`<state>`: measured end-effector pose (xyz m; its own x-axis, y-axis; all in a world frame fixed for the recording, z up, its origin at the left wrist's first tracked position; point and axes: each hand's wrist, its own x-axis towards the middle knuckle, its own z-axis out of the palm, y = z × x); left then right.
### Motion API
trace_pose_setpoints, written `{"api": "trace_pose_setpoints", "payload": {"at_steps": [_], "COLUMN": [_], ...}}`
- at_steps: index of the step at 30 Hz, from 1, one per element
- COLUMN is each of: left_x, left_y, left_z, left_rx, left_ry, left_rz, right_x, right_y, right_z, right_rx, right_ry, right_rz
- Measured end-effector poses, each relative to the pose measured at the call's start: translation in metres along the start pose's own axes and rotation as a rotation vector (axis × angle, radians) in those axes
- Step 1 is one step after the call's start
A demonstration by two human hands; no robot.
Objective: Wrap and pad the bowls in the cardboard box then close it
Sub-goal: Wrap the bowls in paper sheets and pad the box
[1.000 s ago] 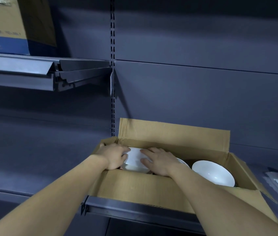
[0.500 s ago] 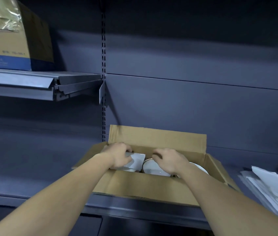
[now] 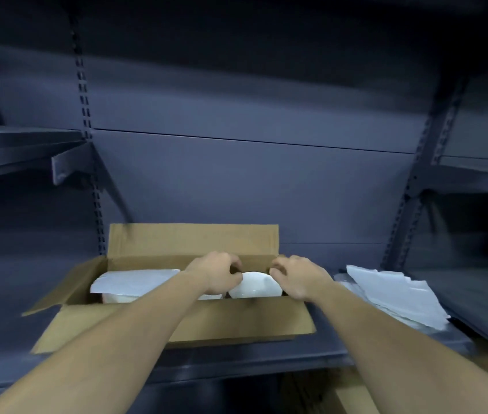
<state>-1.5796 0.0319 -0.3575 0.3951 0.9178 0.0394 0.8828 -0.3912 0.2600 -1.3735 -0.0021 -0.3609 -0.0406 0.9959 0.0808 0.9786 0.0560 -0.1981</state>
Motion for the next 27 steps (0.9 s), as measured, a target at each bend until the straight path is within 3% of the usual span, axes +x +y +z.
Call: {"api": "trace_pose_setpoints", "payload": {"at_steps": [12,17,27], "left_x": [0.069,0.096,0.142], "left_y": [0.13,0.181,0.238], "left_z": [0.05,0.077,0.138], "left_rx": [0.024,0.027,0.013], "left_ry": [0.051,-0.022,-0.111], "left_rz": [0.254,0.337,0.485], "right_x": [-0.027,-0.04,-0.059], "right_y": [0.148,0.201,0.273], "right_z": [-0.011,-0.002,0.026], "right_rx": [-0.022,-0.01,0.004], "right_ry": [0.038,-0.013,0.039], "right_rz": [0.232,0.318,0.341]}}
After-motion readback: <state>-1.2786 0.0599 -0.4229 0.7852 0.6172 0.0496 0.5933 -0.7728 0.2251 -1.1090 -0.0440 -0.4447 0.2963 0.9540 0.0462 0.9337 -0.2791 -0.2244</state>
